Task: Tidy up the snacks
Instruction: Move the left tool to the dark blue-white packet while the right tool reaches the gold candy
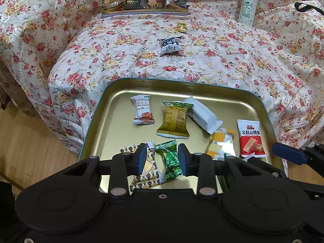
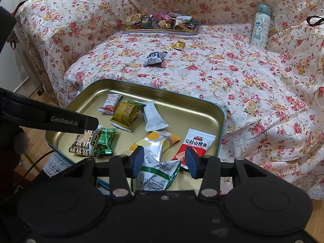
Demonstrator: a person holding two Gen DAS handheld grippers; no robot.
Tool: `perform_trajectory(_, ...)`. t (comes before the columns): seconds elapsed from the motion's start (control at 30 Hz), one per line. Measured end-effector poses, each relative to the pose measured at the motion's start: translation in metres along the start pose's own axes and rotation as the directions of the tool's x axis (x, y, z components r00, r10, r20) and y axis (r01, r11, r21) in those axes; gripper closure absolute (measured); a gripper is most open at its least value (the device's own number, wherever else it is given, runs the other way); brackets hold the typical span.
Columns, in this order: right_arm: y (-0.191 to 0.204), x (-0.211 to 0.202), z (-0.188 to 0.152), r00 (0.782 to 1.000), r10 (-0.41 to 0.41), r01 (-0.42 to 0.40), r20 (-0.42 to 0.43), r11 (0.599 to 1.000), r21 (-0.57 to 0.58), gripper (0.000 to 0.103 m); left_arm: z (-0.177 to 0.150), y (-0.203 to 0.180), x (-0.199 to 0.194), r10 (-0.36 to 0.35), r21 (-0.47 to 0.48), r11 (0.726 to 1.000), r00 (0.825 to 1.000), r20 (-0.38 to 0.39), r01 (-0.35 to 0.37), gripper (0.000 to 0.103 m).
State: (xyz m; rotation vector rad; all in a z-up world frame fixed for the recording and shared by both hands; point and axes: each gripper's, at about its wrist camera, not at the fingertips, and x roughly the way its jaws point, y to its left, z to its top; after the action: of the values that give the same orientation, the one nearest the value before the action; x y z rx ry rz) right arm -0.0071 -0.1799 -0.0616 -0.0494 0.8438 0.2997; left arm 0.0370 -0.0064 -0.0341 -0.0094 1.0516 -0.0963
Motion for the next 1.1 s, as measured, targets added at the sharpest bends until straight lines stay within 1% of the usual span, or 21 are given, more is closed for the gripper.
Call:
perform_trajectory(0.23,-0.001,0.002,0.000,1.000,-0.014,0.014,-0.016,0.999,0.032,0.057,0.000,0.002,0.000,0.002,0.001,1.000,1.000,-0.005,-0.002,0.061)
perform_trajectory(0.57,-0.008,0.007,0.001,0.999,-0.006,0.011,-0.043,0.992,0.123,0.057,-0.001,0.002,0.002,0.007,0.005,1.000,1.000,-0.016,-0.007,0.061)
perform_trajectory(0.73,-0.010,0.010,0.001,0.998,-0.002,0.010,-0.056,0.990,0.144,0.056,0.000,0.003,0.005,0.008,0.000,1.000,0.999,-0.041,-0.008,0.061)
perform_trajectory(0.87,-0.013,0.012,0.003,0.998,0.020,-0.009,-0.068,0.986,0.165,0.056,0.003,0.007,0.009,0.002,-0.014,1.000,0.998,-0.065,-0.003,0.061)
perform_trajectory(1.1,-0.017,0.012,0.012,0.998,0.033,-0.021,-0.062,0.983,0.185,0.056,0.011,0.015,0.011,-0.001,-0.018,1.000,0.997,-0.077,0.000,0.061)
